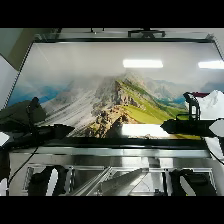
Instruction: Fold the shirts.
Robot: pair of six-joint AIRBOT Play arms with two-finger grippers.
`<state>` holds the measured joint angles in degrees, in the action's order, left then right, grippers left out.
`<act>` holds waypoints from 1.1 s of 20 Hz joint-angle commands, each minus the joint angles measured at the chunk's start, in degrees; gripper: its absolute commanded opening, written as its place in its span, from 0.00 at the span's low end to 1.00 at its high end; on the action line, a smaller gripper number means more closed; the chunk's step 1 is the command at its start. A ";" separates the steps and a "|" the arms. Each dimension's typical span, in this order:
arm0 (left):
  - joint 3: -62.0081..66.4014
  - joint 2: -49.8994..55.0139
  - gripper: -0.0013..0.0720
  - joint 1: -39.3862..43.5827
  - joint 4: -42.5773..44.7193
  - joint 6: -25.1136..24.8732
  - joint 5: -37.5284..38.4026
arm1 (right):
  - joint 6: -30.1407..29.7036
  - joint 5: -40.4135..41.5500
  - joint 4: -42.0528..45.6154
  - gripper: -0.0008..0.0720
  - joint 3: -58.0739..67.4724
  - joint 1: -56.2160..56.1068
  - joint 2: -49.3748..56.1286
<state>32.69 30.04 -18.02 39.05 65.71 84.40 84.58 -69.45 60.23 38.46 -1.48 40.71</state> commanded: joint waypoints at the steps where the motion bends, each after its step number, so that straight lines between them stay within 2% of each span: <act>1: -0.02 -0.07 0.05 0.00 0.02 -0.07 0.02 | 0.02 0.00 0.00 0.05 -0.04 -0.04 -0.02; 4: 0.37 -0.07 0.03 -0.02 0.50 -0.07 -1.01 | 0.02 0.00 0.00 0.05 -0.04 -0.04 -0.04; 5: 2.01 0.22 0.03 0.00 2.99 -0.04 -2.86 | 0.02 0.00 0.00 0.05 -0.04 -0.04 -0.02; 7: 9.42 3.23 0.02 -0.04 14.53 3.02 -10.12 | 0.02 0.00 0.00 0.05 -0.04 -0.04 -0.02; 8: 13.81 5.49 0.14 -0.04 21.09 4.11 -13.64 | 0.02 0.00 0.00 0.05 -0.04 -0.04 -0.02; 9: 18.84 8.37 0.64 -0.04 28.76 5.31 -16.63 | 0.02 0.00 0.00 0.05 -0.04 -0.04 -0.04; 10: 23.50 11.65 1.00 -0.07 37.03 8.28 -18.78 | 0.02 0.00 0.00 0.05 -0.04 -0.04 -0.02; 12: 32.00 19.32 1.00 -1.36 54.82 15.13 -18.10 | 0.02 0.00 0.00 0.05 -0.04 -0.04 -0.02; 14: 36.26 26.67 1.00 -5.09 62.97 18.16 -15.21 | 0.04 0.00 0.00 0.05 -0.04 -0.04 -0.04; 17: 34.18 36.11 1.00 -12.59 60.70 18.01 -14.97 | 0.02 0.00 0.00 0.05 -0.04 -0.04 -0.02; 22: 30.84 49.42 0.99 -17.00 60.26 17.25 -22.71 | 0.02 0.02 0.00 0.05 -0.04 -0.04 -0.02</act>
<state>64.25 72.47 -32.62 97.67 82.52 65.60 84.60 -69.43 60.25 38.44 -1.48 40.71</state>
